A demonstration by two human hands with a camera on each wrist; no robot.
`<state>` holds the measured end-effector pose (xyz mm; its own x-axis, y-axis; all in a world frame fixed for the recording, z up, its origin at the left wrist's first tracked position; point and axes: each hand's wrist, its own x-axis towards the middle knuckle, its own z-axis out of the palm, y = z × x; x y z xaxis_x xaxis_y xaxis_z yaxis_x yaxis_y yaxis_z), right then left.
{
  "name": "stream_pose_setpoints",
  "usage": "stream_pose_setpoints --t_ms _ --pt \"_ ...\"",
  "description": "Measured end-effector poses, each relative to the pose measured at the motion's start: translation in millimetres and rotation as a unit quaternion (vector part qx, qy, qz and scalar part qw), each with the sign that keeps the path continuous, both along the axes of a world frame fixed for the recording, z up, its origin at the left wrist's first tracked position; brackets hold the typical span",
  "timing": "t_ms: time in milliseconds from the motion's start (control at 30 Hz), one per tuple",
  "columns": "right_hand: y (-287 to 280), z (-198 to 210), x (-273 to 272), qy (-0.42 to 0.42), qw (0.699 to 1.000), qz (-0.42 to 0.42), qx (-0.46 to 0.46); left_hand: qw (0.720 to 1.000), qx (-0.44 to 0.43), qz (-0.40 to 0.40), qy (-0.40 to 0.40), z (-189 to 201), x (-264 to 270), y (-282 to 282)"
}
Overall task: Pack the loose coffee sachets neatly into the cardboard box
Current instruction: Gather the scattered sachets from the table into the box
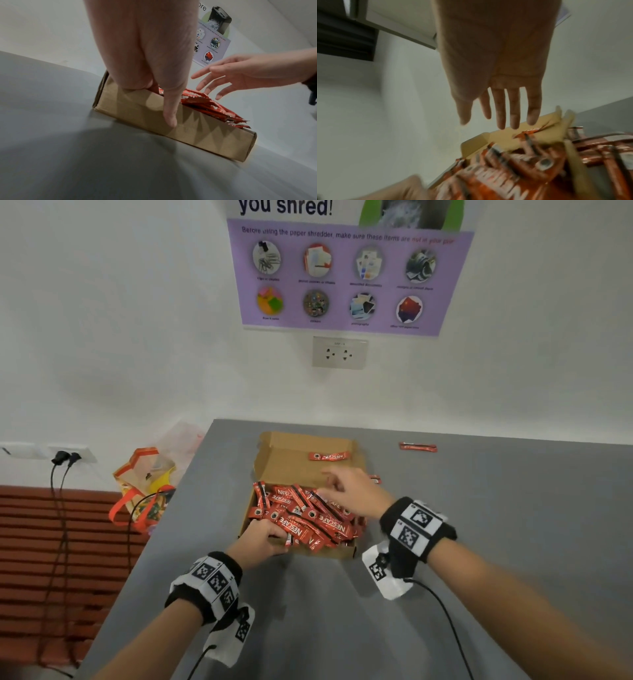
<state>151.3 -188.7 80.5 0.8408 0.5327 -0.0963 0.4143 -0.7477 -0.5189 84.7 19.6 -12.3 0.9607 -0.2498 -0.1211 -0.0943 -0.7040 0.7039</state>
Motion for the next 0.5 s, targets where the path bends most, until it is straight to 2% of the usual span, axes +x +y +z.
stream_pose_setpoints --t_ms 100,233,400,500 --pt "-36 -12 44 -0.020 0.994 -0.102 0.017 1.000 -0.014 -0.003 0.006 -2 0 1" --pt "-96 -38 106 -0.002 0.971 -0.222 -0.088 0.999 -0.028 -0.011 -0.018 -3 -1 0" --pt "-130 -64 152 -0.009 0.942 -0.263 -0.206 1.000 0.000 -0.018 0.012 -4 3 1" --pt "-127 -67 169 -0.016 0.945 -0.241 -0.222 0.999 -0.015 -0.028 0.027 -1 2 2"
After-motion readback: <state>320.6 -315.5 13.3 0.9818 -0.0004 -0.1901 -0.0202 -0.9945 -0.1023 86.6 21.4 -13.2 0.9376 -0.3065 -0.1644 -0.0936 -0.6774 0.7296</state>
